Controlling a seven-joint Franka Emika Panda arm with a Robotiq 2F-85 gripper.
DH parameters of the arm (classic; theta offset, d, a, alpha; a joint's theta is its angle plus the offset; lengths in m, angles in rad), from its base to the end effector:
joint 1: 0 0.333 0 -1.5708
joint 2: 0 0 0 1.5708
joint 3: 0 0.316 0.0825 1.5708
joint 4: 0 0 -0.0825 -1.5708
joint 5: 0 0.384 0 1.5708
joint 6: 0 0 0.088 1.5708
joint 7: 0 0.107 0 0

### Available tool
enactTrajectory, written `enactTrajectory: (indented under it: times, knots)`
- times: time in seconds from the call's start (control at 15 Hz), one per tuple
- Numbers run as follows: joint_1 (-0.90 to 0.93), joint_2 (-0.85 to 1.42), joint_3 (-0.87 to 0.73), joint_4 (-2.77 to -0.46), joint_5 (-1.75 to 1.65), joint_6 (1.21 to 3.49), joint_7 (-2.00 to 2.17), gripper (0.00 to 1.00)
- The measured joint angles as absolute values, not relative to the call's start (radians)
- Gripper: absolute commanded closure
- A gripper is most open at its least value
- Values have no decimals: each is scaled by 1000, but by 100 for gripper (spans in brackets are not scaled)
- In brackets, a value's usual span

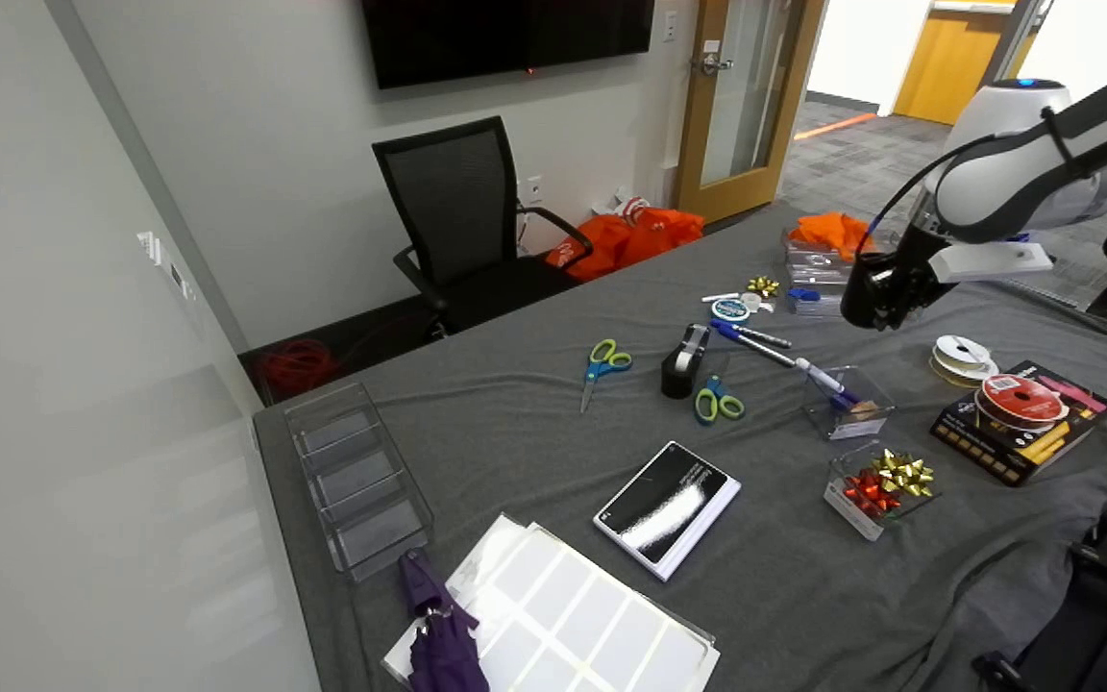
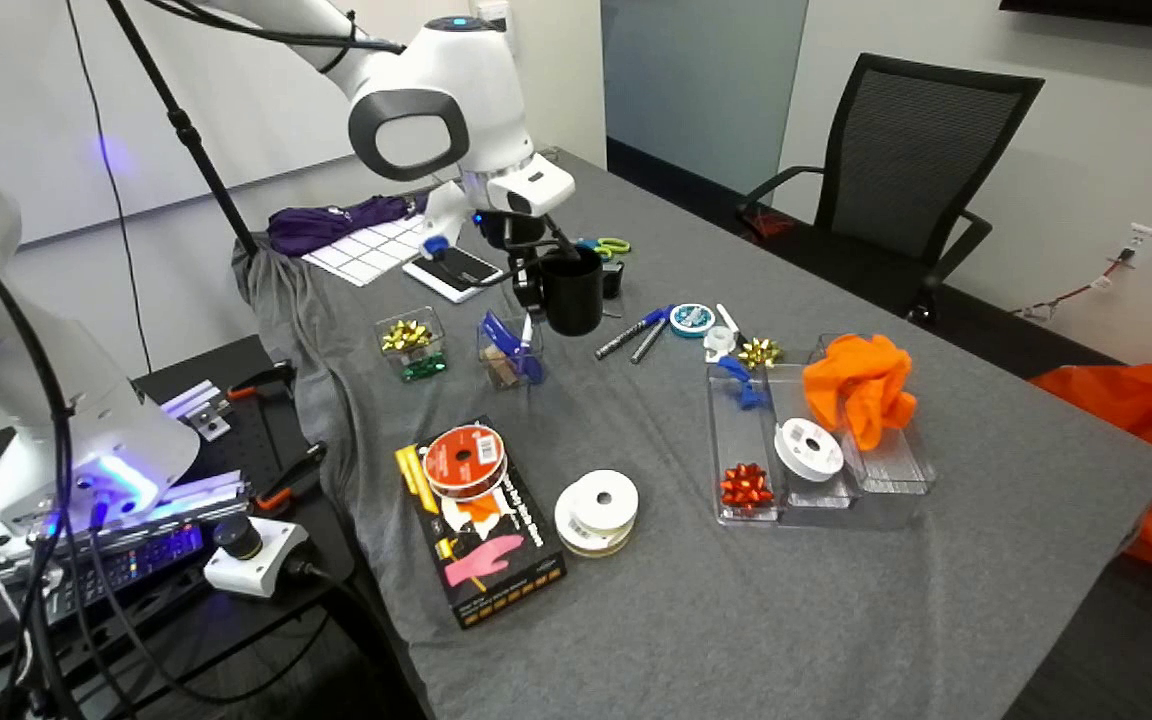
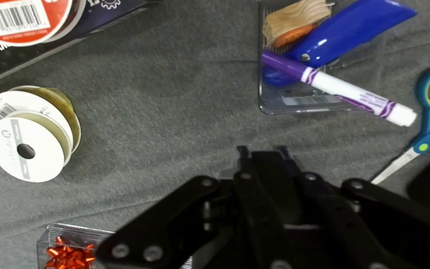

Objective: Move the black cup to the right

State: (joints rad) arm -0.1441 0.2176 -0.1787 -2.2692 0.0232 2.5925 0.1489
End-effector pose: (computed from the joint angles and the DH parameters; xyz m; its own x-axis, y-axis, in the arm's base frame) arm 0.5187 -0.1740 0.2742 0.8795 -0.4626 0.1118 -0.4662 -0.8846 0.0077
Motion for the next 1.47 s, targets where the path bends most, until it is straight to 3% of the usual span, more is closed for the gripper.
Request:
enactTrajectory:
  times: [0.67, 1.4, 1.47]
  knots:
    - [-193, 426, -191, -2274, 17, 2829, 16, 95]
    - [-253, 504, -169, -2253, 17, 2882, -63, 95]
    - [-254, 510, -168, -2250, 17, 2885, -63, 92]
